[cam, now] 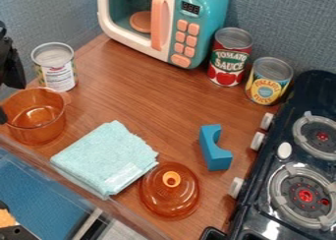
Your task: Move the tin to the centre of the table
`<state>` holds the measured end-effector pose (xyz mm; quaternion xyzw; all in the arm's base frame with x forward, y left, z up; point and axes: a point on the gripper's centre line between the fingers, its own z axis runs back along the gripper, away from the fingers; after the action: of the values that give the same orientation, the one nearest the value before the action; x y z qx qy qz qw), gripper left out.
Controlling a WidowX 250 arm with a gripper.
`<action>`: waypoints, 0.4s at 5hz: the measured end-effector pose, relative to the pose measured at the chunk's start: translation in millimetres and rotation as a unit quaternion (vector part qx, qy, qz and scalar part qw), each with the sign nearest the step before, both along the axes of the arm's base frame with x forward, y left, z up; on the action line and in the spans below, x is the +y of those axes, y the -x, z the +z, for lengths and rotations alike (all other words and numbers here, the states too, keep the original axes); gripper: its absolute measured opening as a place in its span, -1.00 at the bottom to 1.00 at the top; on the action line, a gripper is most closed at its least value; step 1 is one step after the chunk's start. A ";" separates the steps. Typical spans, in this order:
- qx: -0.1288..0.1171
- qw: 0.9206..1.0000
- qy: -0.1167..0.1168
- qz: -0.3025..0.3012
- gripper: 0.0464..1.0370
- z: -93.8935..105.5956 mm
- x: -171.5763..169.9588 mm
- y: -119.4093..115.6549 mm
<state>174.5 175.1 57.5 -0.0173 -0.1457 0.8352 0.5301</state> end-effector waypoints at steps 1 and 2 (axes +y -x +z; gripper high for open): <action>0.009 1.000 0.010 0.001 0.93 -5.2 -1.9 1.3; 0.030 0.999 0.035 0.027 0.93 -6.5 19.3 -6.6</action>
<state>181.1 194.4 51.0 -0.0065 -0.1010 0.8538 0.5107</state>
